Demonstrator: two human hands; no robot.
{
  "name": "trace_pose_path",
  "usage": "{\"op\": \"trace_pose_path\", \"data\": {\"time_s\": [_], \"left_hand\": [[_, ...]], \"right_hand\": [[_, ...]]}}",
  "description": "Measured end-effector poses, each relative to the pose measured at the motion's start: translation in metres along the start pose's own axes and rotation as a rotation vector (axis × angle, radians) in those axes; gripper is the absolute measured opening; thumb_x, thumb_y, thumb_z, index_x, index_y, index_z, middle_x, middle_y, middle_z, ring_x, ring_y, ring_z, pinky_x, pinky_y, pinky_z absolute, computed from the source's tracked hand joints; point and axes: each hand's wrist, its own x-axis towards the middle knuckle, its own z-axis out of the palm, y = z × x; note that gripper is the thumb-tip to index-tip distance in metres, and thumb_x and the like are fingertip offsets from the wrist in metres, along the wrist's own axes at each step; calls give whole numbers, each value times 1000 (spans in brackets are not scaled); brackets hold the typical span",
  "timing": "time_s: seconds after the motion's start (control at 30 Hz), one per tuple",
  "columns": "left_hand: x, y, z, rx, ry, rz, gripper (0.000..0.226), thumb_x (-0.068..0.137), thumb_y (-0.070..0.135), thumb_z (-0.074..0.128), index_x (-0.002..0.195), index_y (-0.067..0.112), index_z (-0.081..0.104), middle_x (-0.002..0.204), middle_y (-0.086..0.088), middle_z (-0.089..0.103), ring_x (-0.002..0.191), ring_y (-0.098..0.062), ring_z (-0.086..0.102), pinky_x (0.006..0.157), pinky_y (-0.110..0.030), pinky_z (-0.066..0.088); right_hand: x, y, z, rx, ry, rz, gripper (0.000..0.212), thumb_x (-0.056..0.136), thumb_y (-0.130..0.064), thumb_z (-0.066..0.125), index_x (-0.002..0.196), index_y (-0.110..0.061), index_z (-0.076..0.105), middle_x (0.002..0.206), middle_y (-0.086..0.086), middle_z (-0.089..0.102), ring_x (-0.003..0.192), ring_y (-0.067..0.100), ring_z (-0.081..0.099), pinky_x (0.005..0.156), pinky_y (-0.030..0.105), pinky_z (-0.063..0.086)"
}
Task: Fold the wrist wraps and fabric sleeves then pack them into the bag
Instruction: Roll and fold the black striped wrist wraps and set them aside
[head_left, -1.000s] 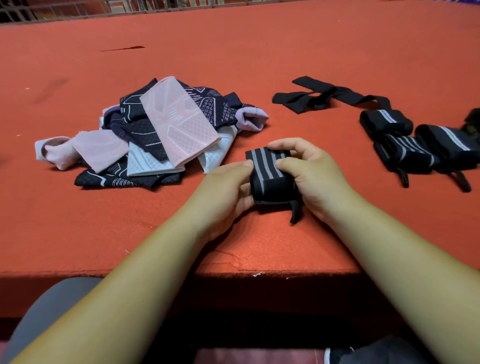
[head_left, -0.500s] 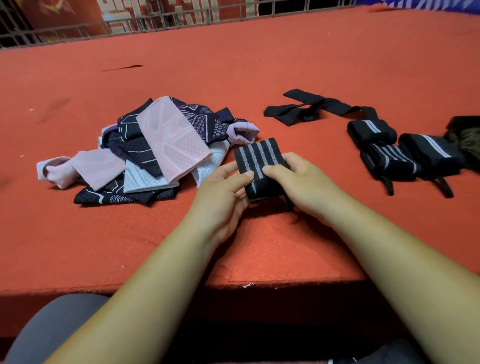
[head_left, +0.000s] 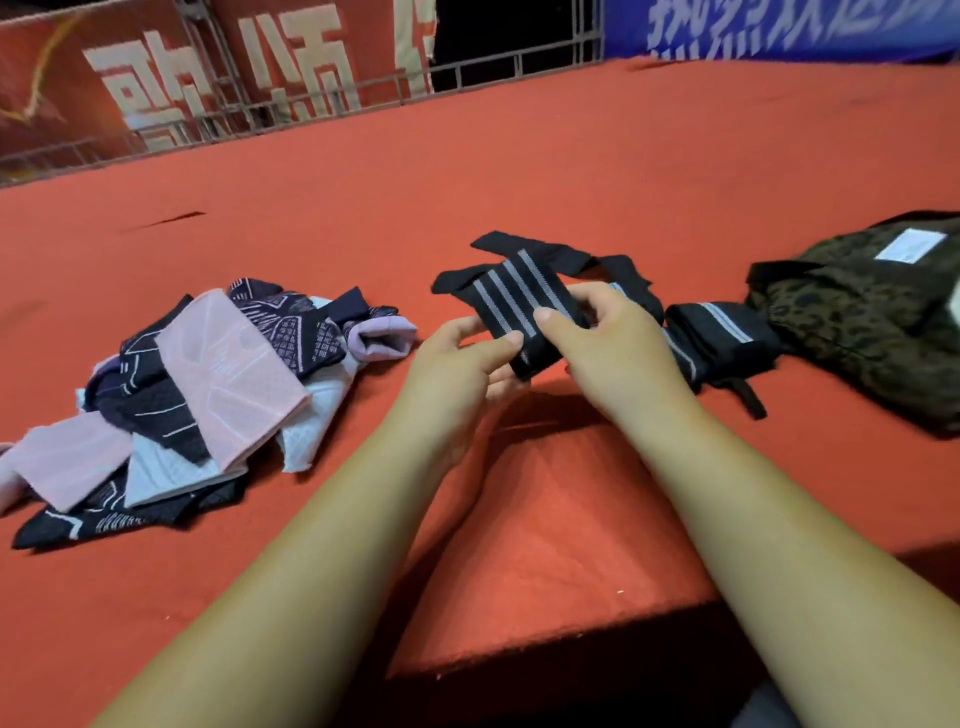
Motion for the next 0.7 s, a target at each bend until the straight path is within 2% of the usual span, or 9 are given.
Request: {"op": "trace_pose_path", "data": {"time_s": [0.1,0.2,0.3,0.37,0.47,0.53,0.63,0.7], "left_hand": [[30,1,32,80,-48,1,26,102,5,67,128,4,70,113,-14,81,95,-25,78,85,-36,62],[57,0,67,129,-97,8,19,103,5,66,120,4,74,112,-14,81,95,-25,78,81,-33,62],[84,0,104,142,-130,10,17,102,-1,64,117,0,73,113,-18,80,103,-34,80,88,-40,65],[104,-1,127,175,-136,7,14,101,-1,67,114,-1,72,112,-18,80,103,-36,79,91,-43,65],[133,-4,154,228,-108,-27,21,98,1,72,119,-1,68,112,-21,79,94,-35,81,82,-39,67],[147,-7,169,251,-72,-64,29,98,2,74,125,0,64,114,-24,76,83,-34,80,75,-37,68],[163,-14,185,265,-31,-117,21,100,0,72,119,3,63,111,-19,69,78,-27,76,59,-30,65],[177,-21,191,272,-16,-161,18,101,2,71,117,2,64,111,-18,70,82,-29,78,69,-34,68]], "right_hand": [[21,12,-21,-21,110,-5,24,98,-42,68,119,-32,73,106,-12,76,96,14,72,91,39,57],[41,23,-44,-52,210,20,29,99,-43,65,123,-31,74,115,-8,74,110,15,68,102,42,54],[58,37,-69,-51,294,71,34,97,-44,61,126,-33,73,120,-8,73,115,15,67,106,44,52],[67,44,-86,-40,328,113,34,96,-37,58,126,-35,72,121,-10,72,114,15,68,105,45,54],[77,53,-104,8,331,187,42,95,-17,51,125,-37,73,118,-13,74,110,15,69,101,41,56],[83,61,-111,35,308,216,45,93,-17,46,124,-38,72,117,-16,75,108,11,71,99,38,57],[86,70,-120,92,279,267,44,96,-17,45,121,-40,73,116,-19,76,105,-2,71,91,23,57],[89,74,-124,108,298,292,49,99,-13,48,139,-32,69,135,-16,70,122,4,65,102,28,53]]}}
